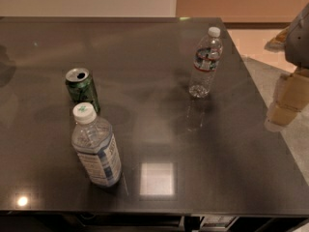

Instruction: Knock water bottle over

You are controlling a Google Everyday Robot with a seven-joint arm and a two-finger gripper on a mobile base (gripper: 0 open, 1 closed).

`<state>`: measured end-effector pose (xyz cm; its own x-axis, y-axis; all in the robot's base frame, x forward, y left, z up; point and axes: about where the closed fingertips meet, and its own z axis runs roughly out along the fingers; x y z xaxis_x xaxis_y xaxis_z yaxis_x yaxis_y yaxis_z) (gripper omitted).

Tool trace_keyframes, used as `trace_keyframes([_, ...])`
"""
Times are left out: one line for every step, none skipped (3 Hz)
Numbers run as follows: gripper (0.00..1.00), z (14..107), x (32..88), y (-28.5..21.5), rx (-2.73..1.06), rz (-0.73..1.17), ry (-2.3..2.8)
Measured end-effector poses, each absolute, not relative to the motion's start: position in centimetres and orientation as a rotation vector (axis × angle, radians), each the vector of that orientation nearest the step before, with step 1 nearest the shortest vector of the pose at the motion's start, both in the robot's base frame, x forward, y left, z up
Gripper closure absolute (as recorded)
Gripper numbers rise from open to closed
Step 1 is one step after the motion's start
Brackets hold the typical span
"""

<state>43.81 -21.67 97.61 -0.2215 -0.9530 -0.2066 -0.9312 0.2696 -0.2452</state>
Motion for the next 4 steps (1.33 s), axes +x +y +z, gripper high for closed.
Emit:
trace_keyframes([0.0,97.6,43.8,-21.7,-1.725,-0.098,2.232])
trace_keyframes([0.0,97.5,44.8,-21.6,-1.716,-0.075,2.23])
trace_keyframes([0.0,97.3,47.1,-21.3,-1.702,-0.052,2.21])
trace_keyframes([0.0,96.9,50.3,-21.2,-1.646,-0.013,2.189])
